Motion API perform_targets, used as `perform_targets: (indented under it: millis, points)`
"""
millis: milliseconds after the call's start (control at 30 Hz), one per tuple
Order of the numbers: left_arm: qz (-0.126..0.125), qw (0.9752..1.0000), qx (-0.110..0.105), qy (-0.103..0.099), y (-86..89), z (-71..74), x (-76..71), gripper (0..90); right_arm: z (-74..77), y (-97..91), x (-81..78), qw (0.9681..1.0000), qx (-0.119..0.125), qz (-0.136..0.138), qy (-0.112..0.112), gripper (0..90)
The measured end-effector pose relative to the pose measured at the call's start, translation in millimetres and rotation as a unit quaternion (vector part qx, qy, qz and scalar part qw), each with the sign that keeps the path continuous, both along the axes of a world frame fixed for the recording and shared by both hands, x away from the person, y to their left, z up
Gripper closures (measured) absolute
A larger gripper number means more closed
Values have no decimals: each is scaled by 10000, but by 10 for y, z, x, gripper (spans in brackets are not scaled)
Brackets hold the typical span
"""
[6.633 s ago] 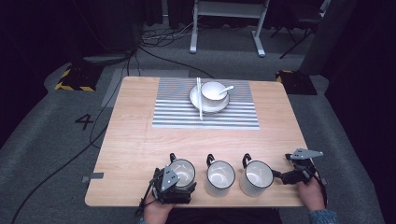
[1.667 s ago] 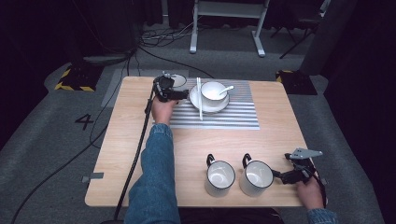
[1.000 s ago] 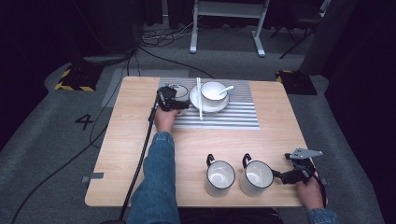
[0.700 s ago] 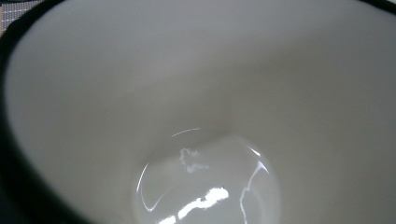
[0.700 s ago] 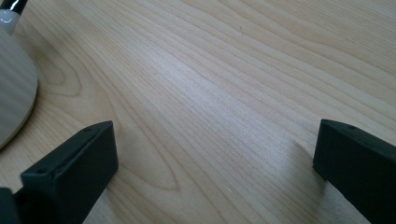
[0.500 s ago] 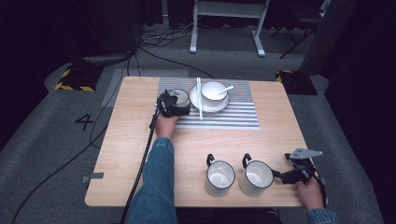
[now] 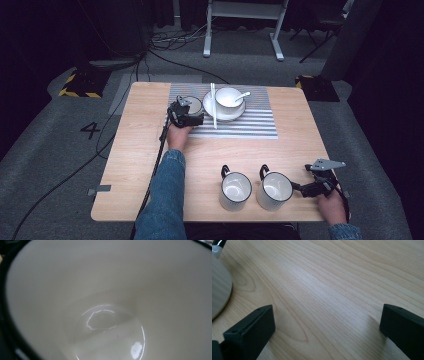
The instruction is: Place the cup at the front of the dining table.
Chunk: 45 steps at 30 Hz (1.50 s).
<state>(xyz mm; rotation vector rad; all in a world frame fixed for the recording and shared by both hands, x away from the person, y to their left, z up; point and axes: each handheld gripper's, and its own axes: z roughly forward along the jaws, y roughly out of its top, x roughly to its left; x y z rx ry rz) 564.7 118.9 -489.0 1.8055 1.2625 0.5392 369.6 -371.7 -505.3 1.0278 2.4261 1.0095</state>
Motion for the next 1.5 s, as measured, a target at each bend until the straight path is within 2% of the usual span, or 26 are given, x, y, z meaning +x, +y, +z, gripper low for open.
perform_targets:
  millis: [33,100,167,200,233,267,300,333,400,500,667,733,833,1000,1133,1200,1300,1367,1500]
  points:
    - [16,9999,-127,26,3,12,1,0,-1,1,-1,10000,6,-6,-2,0]
    - [33,9999,-147,40,6,40,-11,0,-1,1,-1,10000,6,-6,-4,0]
    - [58,10000,-14,-27,0,73,-28,0,0,0,0,10000,1,-3,2,0]
    - [66,9998,176,-65,-2,124,-61,0,0,0,0,10000,0,-2,2,0]
    - [66,9998,176,-65,-2,124,-61,0,0,0,0,10000,0,-2,2,0]
    - [132,9990,414,-47,-33,188,-102,0,0,0,0,10000,0,-3,3,0]
    - [132,9990,414,-47,-33,188,-102,0,0,0,0,10000,0,-3,3,0]
    - [139,9980,611,-45,-46,230,-128,0,0,0,0,10000,-1,1,2,0]
    - [101,9973,727,-92,-52,301,-183,0,0,0,0,10000,-1,0,1,0]
    - [119,9986,510,-90,-10,387,-256,0,0,0,0,10000,0,1,2,0]
    - [5,9992,346,-222,111,556,-428,1,0,0,1,10000,0,1,2,0]
    - [2,9993,301,-229,132,586,-460,2,0,0,1,10000,-1,1,2,0]
    - [-109,9998,96,-133,204,679,-553,4,0,0,0,10000,1,-2,6,0]
    - [-269,9993,185,-166,313,785,-689,13,-1,5,1,10000,1,-17,-8,0]
    - [-362,9992,-12,-171,398,856,-834,19,-1,5,1,10000,3,-16,-7,0]
    - [-421,9988,-49,-237,437,895,-910,21,-1,5,1,10000,3,-16,-7,0]
    - [-506,9984,-109,-223,506,959,-1058,24,-1,5,1,10000,3,-15,-6,0]
    - [-525,9984,-80,-213,531,976,-1088,26,0,6,-1,10000,6,-22,0,0]
    - [-574,9977,-250,-257,609,1003,-1239,28,0,6,0,10000,5,-20,0,0]
